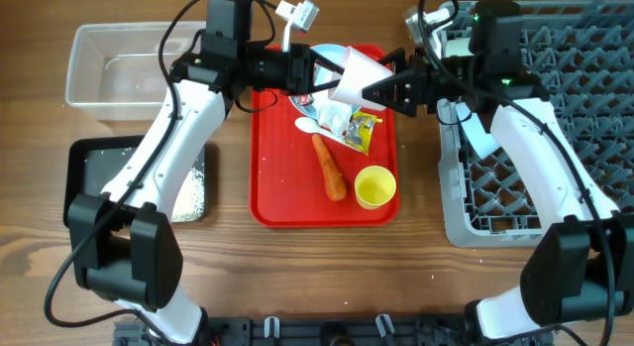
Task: Sort waste into correct bins and load items into the dishwasher rack
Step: 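Pass the pink cup from the left gripper to the right gripper, then carry the pink cup toward the rack with the right gripper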
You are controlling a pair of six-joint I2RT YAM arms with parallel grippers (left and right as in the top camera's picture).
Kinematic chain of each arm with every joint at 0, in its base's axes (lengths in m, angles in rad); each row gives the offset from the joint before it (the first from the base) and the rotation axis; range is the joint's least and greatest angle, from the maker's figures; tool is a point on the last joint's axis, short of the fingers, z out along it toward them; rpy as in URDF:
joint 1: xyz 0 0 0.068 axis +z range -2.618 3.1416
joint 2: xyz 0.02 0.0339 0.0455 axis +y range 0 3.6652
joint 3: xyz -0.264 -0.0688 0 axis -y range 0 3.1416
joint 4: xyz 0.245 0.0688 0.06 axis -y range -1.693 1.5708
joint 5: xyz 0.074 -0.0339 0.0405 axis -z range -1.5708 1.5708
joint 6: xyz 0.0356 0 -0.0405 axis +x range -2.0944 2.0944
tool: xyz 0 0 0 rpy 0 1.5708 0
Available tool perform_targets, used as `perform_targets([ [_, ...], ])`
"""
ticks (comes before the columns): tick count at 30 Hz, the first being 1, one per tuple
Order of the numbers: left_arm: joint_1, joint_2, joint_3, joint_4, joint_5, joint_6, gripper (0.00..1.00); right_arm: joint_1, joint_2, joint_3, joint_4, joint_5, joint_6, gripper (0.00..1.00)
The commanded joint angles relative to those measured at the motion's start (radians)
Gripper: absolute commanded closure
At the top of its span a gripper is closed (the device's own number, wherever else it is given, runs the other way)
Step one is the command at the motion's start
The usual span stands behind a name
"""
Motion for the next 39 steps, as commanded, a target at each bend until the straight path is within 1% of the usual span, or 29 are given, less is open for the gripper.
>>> perform_targets([
  [1, -0.001, 0.008, -0.003, 0.008, -0.023, -0.025, 0.96, 0.028, 0.006, 0.01, 0.0, -0.038, -0.015, 0.55],
  [7, -0.001, 0.008, -0.003, 0.007, -0.03, -0.025, 0.95, 0.028, 0.006, 0.01, 0.0, -0.037, -0.015, 0.57],
  [8, -0.001, 0.008, -0.003, 0.007, -0.037, -0.025, 0.89, 0.028, 0.006, 0.01, 0.0, -0.034, -0.015, 0.57],
  [11, -0.001, 0.008, -0.003, 0.007, -0.049, -0.024, 0.66, 0.025, 0.006, 0.01, 0.006, -0.023, -0.012, 0.58],
  [13, -0.001, 0.008, -0.003, 0.006, -0.052, -0.024, 0.59, 0.019, 0.006, 0.01, 0.008, -0.023, -0.012, 0.61],
  [15, -0.001, 0.008, -0.003, 0.005, -0.063, -0.024, 0.56, 0.01, 0.006, 0.01, 0.008, -0.022, -0.012, 0.63],
  [19, -0.001, 0.008, -0.003, -0.015, -0.106, -0.023, 0.51, -0.019, 0.006, 0.01, 0.008, -0.019, -0.012, 0.64],
  [22, -0.001, 0.008, -0.003, -0.043, -0.143, -0.016, 0.5, -0.057, 0.006, 0.01, 0.003, 0.003, -0.005, 0.68],
  [28, -0.001, 0.008, -0.003, -0.083, -0.177, -0.012, 0.47, -0.141, 0.006, 0.01, -0.054, 0.189, 0.016, 0.68],
  [32, -0.001, 0.008, -0.003, -0.094, -0.238, -0.013, 0.44, -0.204, -0.01, 0.011, -0.138, 0.398, 0.016, 0.69],
  [34, -0.001, 0.008, -0.003, -0.112, -0.31, -0.013, 0.42, -0.242, -0.032, 0.011, -0.183, 0.513, 0.037, 0.69],
  [37, -0.002, 0.008, -0.003, -0.155, -0.434, -0.013, 0.38, -0.299, -0.079, 0.014, -0.244, 0.613, 0.041, 0.69],
  [39, -0.002, 0.008, -0.003, -0.194, -0.534, -0.013, 0.33, -0.354, -0.129, 0.031, -0.315, 0.706, 0.049, 0.7],
])
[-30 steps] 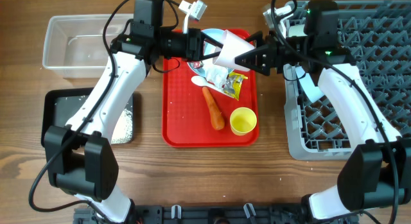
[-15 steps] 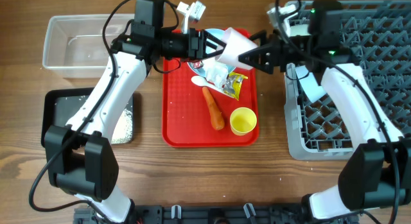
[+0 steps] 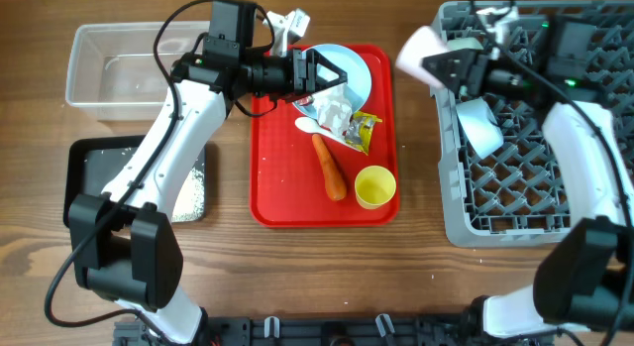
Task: Sort waste into correct bins and load items into the dishwasher rack
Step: 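Carry the pink cup toward the rack with the right gripper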
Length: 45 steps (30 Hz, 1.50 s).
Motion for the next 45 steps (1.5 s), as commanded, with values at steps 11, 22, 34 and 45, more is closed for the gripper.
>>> perform_targets([
  [11, -0.002, 0.008, -0.002, -0.105, -0.369, 0.01, 0.25, -0.342, -0.264, 0.162, -0.618, 0.748, 0.002, 0.71],
  [22, -0.005, 0.008, -0.002, -0.165, -0.451, 0.013, 0.26, -0.36, -0.129, 0.162, -0.856, 0.95, 0.008, 0.67],
  [34, -0.044, 0.008, -0.002, -0.235, -0.591, 0.013, 0.28, -0.36, 0.039, 0.162, -0.846, 0.961, 0.006, 0.72],
  [45, -0.047, 0.008, -0.002, -0.236, -0.6, 0.013, 0.28, -0.359, 0.119, 0.16, -0.84, 0.958, 0.006, 0.71],
])
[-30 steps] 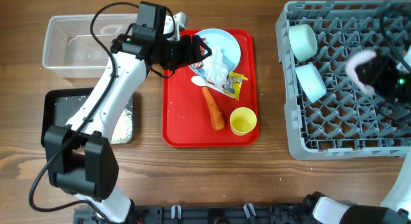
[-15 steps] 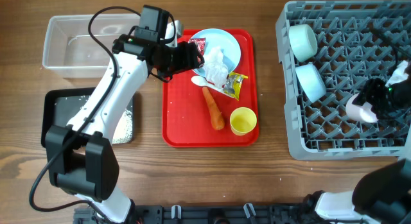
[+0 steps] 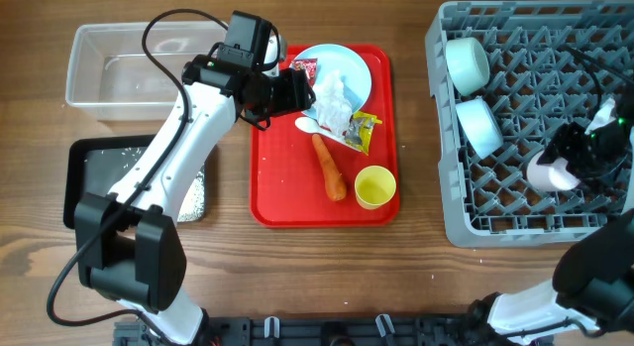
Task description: Sort waste into correct bins and load items into the dishwasher rack
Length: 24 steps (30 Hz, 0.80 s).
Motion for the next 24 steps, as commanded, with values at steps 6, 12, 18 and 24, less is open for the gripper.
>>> perform_targets([
  [6, -0.002, 0.007, -0.002, -0.001, -0.017, 0.009, 0.29, 0.0, 0.047, 0.013, -0.005, 0.011, 0.006, 0.2],
  [12, -0.003, 0.007, -0.002, -0.002, -0.016, 0.008, 0.29, 0.0, 0.047, 0.091, -0.013, -0.023, 0.005, 0.09],
  [18, -0.003, 0.007, -0.002, -0.005, -0.017, 0.009, 0.29, 0.017, 0.04, 0.275, -0.106, -0.082, -0.01, 0.09],
  [24, -0.046, 0.007, -0.002, -0.095, 0.089, 0.22, 0.3, 0.137, -0.072, 0.378, -0.107, -0.223, -0.123, 0.04],
])
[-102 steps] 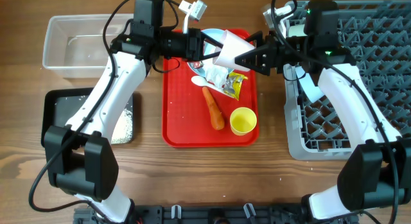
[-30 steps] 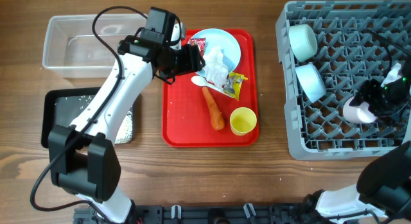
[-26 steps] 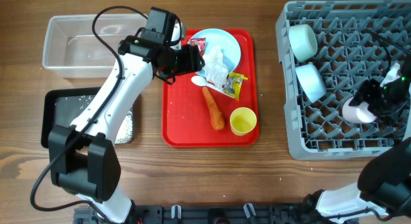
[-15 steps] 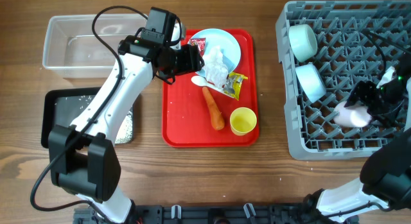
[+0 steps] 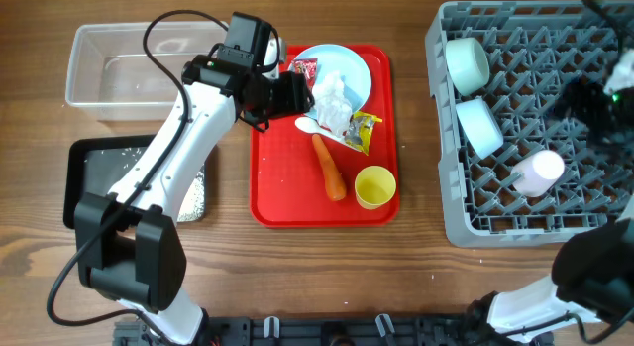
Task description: Sort waste into correct bins and load items into the dishwasher rack
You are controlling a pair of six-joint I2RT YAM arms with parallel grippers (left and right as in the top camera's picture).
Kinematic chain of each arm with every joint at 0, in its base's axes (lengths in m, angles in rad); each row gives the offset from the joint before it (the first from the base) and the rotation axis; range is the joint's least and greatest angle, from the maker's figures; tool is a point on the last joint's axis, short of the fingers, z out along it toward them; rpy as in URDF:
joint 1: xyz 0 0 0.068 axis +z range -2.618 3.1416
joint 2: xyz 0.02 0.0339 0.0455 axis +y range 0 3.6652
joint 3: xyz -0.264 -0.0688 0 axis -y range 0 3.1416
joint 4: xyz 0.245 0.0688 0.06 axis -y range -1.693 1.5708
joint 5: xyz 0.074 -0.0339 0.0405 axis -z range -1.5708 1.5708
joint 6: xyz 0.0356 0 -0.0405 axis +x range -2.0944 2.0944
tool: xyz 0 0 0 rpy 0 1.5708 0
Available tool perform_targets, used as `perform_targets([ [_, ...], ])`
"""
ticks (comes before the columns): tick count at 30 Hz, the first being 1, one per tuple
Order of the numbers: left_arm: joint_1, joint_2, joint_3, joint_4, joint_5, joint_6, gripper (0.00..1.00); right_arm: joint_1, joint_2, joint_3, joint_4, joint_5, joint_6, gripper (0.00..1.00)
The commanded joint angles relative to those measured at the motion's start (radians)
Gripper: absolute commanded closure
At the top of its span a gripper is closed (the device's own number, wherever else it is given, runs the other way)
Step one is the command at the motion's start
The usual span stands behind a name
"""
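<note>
A red tray (image 5: 260, 187) holds a blue plate (image 5: 352, 73), crumpled wrappers (image 5: 332, 103), a yellow packet (image 5: 364, 131), a white spoon (image 5: 305, 124), a carrot (image 5: 329, 168) and a yellow cup (image 5: 375, 186). My left gripper (image 5: 297, 89) hovers at the tray's upper left, beside the wrappers, and looks open and empty. In the grey dishwasher rack (image 5: 466, 222) a white cup (image 5: 536, 173) lies on its side, free. My right gripper (image 5: 594, 98) is blurred above the rack's right side, apart from that cup, with nothing in it.
Two more white cups (image 5: 466, 60) (image 5: 480, 125) sit in the rack's left column. A clear plastic bin (image 5: 119, 73) stands at the back left. In front of it a black tray (image 5: 89, 177) holds white grains.
My right gripper has let go of the white cup, which now lies in the rack, and has moved up toward the rack's far right. The left arm has not moved.
Both grippers met at a white cup over the tray's blue plate. Then my right gripper carried the cup toward the rack while the left stayed open over the plate. Later the right held the cup low in the rack, and now the cup lies there free.
</note>
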Motion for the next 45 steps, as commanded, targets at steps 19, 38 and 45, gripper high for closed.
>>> perform_targets([
  [19, -0.392, 0.127, -0.086, -0.045, -0.181, 0.146, 0.38, 0.19, -0.111, 0.025, 0.074, -0.087, -0.066, 0.0],
  [38, -0.072, -0.071, 0.084, -0.007, 0.233, 0.002, 0.96, 0.193, -0.108, -0.102, 0.164, -0.436, -0.166, 0.09],
  [45, 0.156, -0.046, 0.08, 0.153, 0.901, 0.062, 0.96, 0.238, -0.107, -0.37, 0.452, -1.104, -0.35, 0.05],
])
